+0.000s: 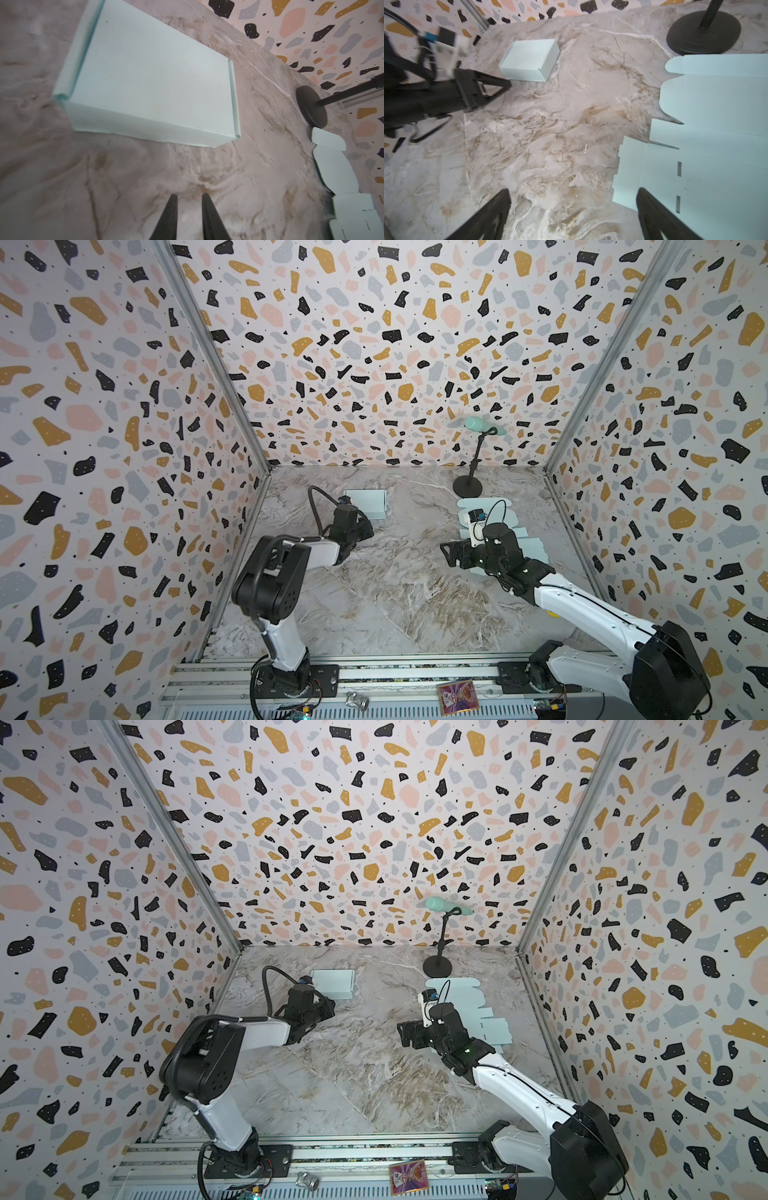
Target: Fold the paper box
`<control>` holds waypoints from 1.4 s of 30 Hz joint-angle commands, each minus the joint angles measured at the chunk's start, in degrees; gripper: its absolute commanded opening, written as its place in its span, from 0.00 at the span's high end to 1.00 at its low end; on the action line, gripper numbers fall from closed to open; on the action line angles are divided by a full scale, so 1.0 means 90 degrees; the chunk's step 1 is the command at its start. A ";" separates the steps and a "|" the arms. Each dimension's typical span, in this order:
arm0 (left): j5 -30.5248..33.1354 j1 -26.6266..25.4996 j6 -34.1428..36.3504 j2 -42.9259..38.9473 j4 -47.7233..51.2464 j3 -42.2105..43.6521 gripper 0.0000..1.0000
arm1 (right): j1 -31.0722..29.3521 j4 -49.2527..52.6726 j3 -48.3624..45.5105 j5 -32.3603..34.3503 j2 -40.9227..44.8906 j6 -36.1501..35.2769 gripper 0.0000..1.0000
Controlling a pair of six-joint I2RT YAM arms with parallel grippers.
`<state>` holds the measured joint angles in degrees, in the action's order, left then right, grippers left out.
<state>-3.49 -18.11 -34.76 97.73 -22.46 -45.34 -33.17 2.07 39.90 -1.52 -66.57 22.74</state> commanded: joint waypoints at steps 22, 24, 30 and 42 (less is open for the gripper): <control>-0.0548 -0.0135 -0.0127 -0.4105 0.1393 0.1688 0.00 | -0.0106 0.1344 0.1776 0.1522 -0.3384 -0.0894 0.00; -0.0560 -0.0130 -0.0158 -0.4080 0.1363 0.1696 0.00 | -0.0144 0.1433 0.1885 0.1692 -0.3585 -0.0910 0.04; -0.0552 -0.0133 -0.0178 -0.4177 0.1290 0.1805 0.00 | -0.0155 0.1474 0.1809 0.1934 -0.3653 -0.0952 0.24; -0.0530 -0.0130 -0.0337 -0.4297 0.1244 0.1767 0.01 | -0.0197 0.1595 0.1780 0.2145 -0.3671 -0.1025 0.62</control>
<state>-7.88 -19.05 -37.32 59.72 -9.15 -29.61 -34.68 14.11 55.77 16.21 -100.14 13.78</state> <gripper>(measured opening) 0.992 0.390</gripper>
